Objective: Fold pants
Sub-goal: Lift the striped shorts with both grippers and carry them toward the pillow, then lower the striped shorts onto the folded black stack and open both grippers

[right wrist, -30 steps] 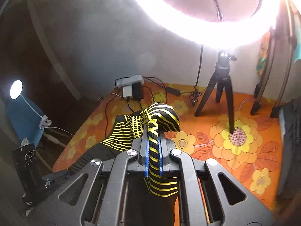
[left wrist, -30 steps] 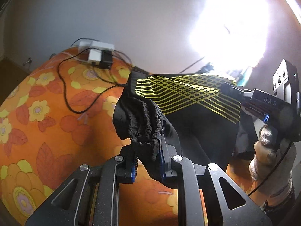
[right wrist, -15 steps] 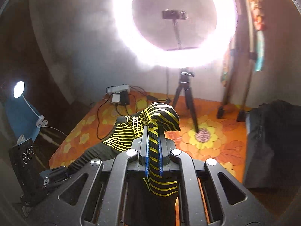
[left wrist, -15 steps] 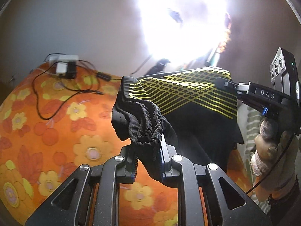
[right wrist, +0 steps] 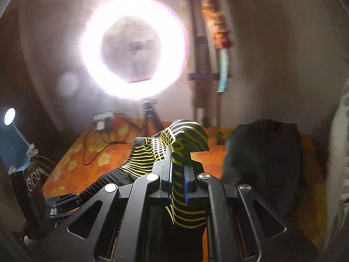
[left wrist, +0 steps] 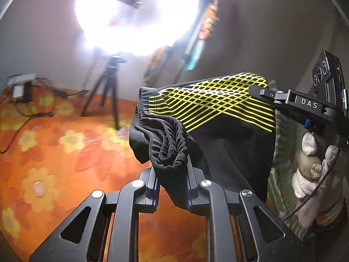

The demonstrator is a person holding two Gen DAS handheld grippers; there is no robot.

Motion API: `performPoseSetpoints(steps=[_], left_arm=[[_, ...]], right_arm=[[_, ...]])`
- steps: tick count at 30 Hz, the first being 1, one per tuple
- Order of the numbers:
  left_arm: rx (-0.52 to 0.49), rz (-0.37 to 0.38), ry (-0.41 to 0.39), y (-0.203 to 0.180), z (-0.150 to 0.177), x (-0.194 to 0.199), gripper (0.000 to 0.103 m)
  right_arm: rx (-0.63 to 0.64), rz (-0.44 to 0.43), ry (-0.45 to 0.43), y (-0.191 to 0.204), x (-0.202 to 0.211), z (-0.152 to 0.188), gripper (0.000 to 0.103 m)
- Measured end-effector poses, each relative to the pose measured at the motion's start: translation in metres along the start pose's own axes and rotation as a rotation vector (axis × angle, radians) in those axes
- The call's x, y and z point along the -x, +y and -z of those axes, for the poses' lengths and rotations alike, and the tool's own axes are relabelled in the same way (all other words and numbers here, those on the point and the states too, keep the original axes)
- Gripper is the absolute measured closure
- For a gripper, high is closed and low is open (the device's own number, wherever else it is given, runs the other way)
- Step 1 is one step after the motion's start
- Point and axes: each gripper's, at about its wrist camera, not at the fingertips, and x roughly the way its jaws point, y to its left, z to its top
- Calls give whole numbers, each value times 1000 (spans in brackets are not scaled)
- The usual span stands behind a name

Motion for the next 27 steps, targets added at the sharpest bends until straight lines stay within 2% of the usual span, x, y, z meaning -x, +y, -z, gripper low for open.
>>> performPoseSetpoints(steps=[5, 12, 20, 27], left_arm=[[-46, 37, 7, -37, -10, -30, 86], [-60, 70, 12, -67, -23, -80, 86], [-71, 72, 32, -94, -25, -129, 86], [-60, 56, 84, -92, -11, -170, 87]], right_arm=[[-21, 55, -22, -55, 15, -10, 95], [-17, 103, -31, -107, 7, -33, 95], [-2, 157, -18, -160, -25, -48, 95], [-4, 192, 20, -213, -66, -48, 95]])
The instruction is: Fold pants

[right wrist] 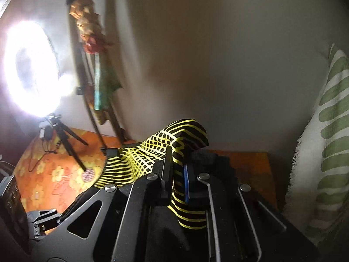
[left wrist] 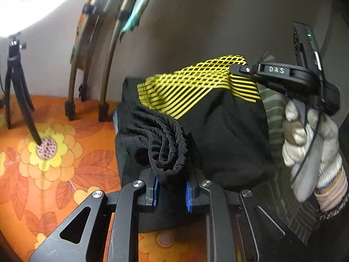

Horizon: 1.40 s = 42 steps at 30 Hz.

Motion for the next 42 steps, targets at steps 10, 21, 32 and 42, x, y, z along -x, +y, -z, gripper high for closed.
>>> performPoseSetpoints(steps=[10, 21, 32, 42], left_arm=[[21, -17, 32, 11, 5, -7, 84], [17, -77, 43, 20, 11, 26, 57], [-51, -152, -4, 26, 11, 60, 57], [-120, -154, -49, 4, 18, 92, 57]], right_arm=[[-90, -35, 99, -47, -66, 17, 95], [-172, 59, 44, -82, -24, 34, 65], [-44, 12, 27, -25, 42, 109, 65], [-91, 52, -49, 7, 106, 142, 65]])
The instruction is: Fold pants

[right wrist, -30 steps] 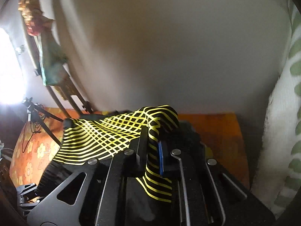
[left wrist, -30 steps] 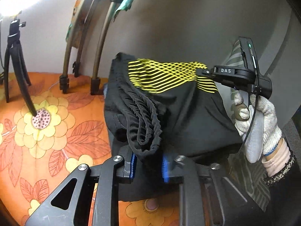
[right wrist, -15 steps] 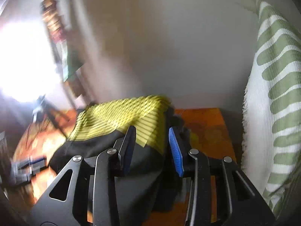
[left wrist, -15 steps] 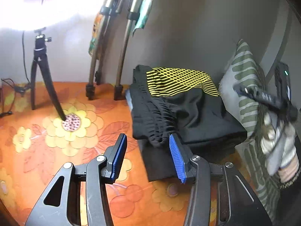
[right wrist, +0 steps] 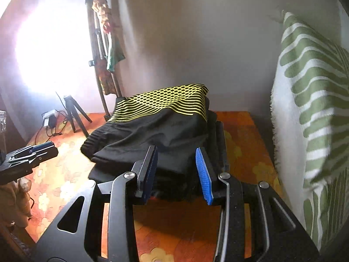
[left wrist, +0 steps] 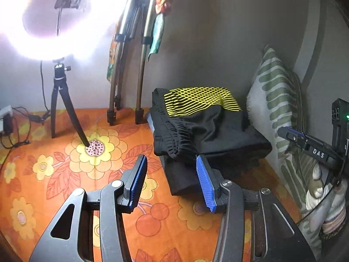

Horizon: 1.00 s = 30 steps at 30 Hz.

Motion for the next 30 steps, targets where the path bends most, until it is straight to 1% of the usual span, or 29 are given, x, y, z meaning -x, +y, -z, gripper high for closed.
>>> performPoseSetpoints(steps=[3, 5, 6, 9, 12, 15, 17, 19, 23, 25, 27, 30], left_arm=[[-16, -5, -15, -4, 1, 11, 57], [-19, -3, -21, -5, 2, 17, 49], [-21, -2, -26, -6, 3, 20, 49], [-27, -2, -37, -9, 5, 30, 48], [-38, -1, -51, -13, 8, 41, 44], [-53, 0, -60, -18, 11, 51, 42], [-66, 4, -64, -22, 14, 57, 39], [-83, 5, -71, -26, 17, 65, 38], [-116, 22, -80, -34, 25, 78, 36], [-145, 20, -88, -40, 32, 85, 33], [-168, 20, -96, -45, 38, 92, 31], [-188, 20, -101, -49, 47, 103, 27]], right_arm=[[-6, 10, -4, 9, 12, 7, 65], [-7, 31, -15, 15, 22, 12, 64], [-8, 40, -19, 17, 26, 15, 64], [-18, 62, -24, 22, 37, 21, 57], [-29, 82, -37, 27, 48, 28, 56], [-31, 101, -53, 35, 60, 36, 52], [-28, 109, -66, 42, 68, 40, 48], [-22, 119, -83, 49, 77, 44, 44], [-27, 136, -119, 58, 92, 53, 29], [-37, 142, -125, 63, 97, 59, 26], [-41, 151, -125, 67, 99, 65, 25], [-47, 166, -125, 75, 101, 73, 19]])
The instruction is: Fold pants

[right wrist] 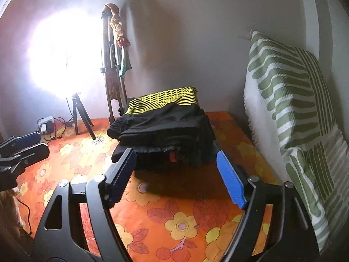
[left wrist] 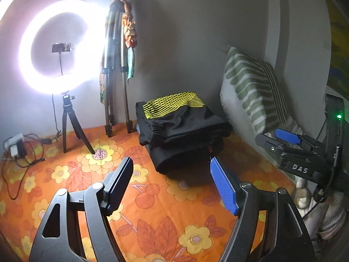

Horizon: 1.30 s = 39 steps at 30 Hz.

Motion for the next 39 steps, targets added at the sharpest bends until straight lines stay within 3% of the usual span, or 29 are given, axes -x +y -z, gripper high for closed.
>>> performPoseSetpoints(steps=[2, 7, 20, 39], left_arm=[[-4, -7, -8, -1, 3, 6, 22], [-21, -40, -4, 1, 15, 16, 21], [41, -89, 32, 26, 35, 15, 21], [70, -139, 37, 38, 39, 28, 21]], right_arm=[[0, 8, -7, 5, 4, 4, 15], [-1, 23, -27, 13, 14, 10, 6], [-9, 96, -58, 18, 15, 35, 4], [-2, 81, -93, 31, 26, 31, 0]])
